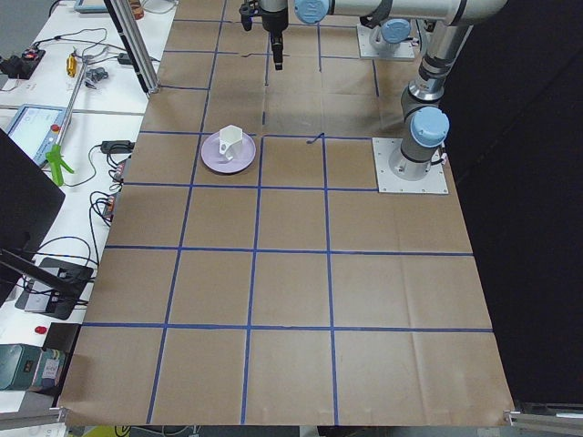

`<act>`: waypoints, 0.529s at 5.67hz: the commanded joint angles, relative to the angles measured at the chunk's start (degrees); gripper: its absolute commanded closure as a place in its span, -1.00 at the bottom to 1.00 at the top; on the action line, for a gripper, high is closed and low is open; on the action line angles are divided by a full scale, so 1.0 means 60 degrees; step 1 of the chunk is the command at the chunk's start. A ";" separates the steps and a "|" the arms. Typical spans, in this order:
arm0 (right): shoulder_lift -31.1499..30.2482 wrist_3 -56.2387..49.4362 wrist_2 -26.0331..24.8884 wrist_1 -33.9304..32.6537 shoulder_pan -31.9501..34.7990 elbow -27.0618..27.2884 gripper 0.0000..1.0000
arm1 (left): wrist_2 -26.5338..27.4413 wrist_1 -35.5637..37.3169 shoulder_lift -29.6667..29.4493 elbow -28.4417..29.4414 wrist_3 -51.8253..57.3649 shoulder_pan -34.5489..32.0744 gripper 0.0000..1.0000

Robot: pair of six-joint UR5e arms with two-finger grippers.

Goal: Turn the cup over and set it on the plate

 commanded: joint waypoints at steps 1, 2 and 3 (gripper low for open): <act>0.0000 0.0000 0.0000 0.0000 0.0000 0.0000 -1.00 | 0.0028 0.0073 0.0029 0.0024 0.0000 -0.0003 -0.98; 0.0000 0.0000 0.0000 0.0000 0.0000 0.0000 -1.00 | 0.0376 0.0073 0.0029 0.0054 0.0029 -0.0003 -0.99; 0.0000 0.0000 0.0000 0.0000 0.0000 0.0000 -1.00 | 0.0307 0.0088 0.0044 0.0054 0.0029 -0.0003 -0.99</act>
